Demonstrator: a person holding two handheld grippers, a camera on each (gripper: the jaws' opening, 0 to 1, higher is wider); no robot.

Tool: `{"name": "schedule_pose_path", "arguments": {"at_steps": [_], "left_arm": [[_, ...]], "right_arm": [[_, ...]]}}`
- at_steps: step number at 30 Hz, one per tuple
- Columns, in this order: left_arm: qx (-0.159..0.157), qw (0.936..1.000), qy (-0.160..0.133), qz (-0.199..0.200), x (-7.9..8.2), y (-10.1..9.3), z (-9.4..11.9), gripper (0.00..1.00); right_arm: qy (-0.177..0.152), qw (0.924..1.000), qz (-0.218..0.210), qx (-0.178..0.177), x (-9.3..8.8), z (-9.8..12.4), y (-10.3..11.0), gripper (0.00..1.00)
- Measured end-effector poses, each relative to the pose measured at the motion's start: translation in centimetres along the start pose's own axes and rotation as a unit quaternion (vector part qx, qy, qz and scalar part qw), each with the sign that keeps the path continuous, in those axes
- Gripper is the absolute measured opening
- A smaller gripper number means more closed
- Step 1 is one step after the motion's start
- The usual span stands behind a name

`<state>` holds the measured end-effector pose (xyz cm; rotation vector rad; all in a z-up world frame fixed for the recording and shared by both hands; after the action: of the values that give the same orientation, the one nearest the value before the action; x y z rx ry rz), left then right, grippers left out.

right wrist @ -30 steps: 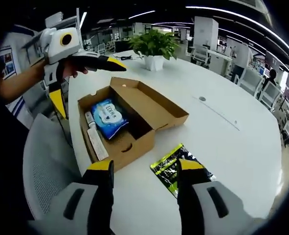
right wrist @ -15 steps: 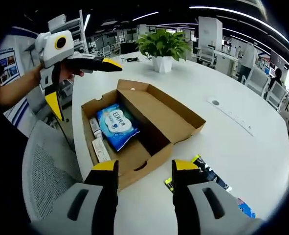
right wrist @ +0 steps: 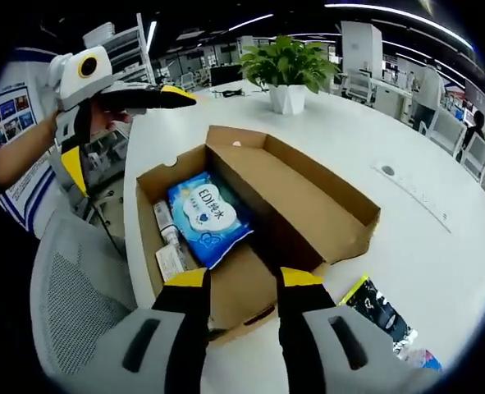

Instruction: Operate the shoe box by opening the lid, removing the specified soft item, and placing it in the target area until the item is outside and the box remains undamaged.

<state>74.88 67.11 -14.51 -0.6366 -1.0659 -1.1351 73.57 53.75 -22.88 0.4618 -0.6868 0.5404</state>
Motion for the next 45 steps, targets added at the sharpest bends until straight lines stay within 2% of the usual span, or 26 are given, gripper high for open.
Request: {"name": "schedule_pose_path", "arguments": {"at_steps": [9, 11, 16, 29, 36, 41, 45], "left_arm": [[0.01, 0.9999, 0.006, 0.002, -1.9, 0.9, 1.9, 1.0], [0.013, 0.9999, 0.005, 0.005, -2.3, 1.1, 2.2, 1.0], [0.02, 0.9996, 0.012, 0.015, -4.2, 1.7, 3.2, 0.99], [0.027, 0.9992, 0.011, 0.026, -6.3, 2.1, 5.2, 0.99], [0.042, 0.9986, 0.008, 0.03, -7.1, 2.7, 6.1, 0.93], [0.05, 0.9982, 0.008, 0.031, -7.7, 2.8, 6.7, 0.83], [0.062, 0.9973, 0.011, 0.038, -8.1, 2.9, 6.9, 0.78]], "right_arm": [[0.026, 0.9997, 0.001, 0.005, 0.0, -3.2, -0.2, 0.29], [0.039, 0.9992, -0.002, -0.004, -0.4, -3.6, 0.0, 0.28], [0.056, 0.9981, -0.022, -0.013, -0.3, -5.6, -0.4, 0.27], [0.091, 0.9946, -0.044, -0.021, -0.7, -9.0, 0.3, 0.25], [0.099, 0.9922, -0.074, -0.02, -1.0, -11.0, 0.8, 0.22], [0.105, 0.99, -0.092, -0.021, -1.1, -11.8, 1.1, 0.2], [0.101, 0.9889, -0.107, -0.018, -0.9, -12.0, 1.4, 0.12]]}}
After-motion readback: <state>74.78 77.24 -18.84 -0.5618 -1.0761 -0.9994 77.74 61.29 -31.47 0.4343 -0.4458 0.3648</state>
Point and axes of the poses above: the point that each gripper's makers call its tool centre point, and the gripper's own axes: z roughly backward along the fingers, y roughly to its left, x roughly out of its top, the point moved 3 cm from there along z, roughly backward along the fingers, and after that the axes turned 6 degrees about -z, right-handed, at the moved point
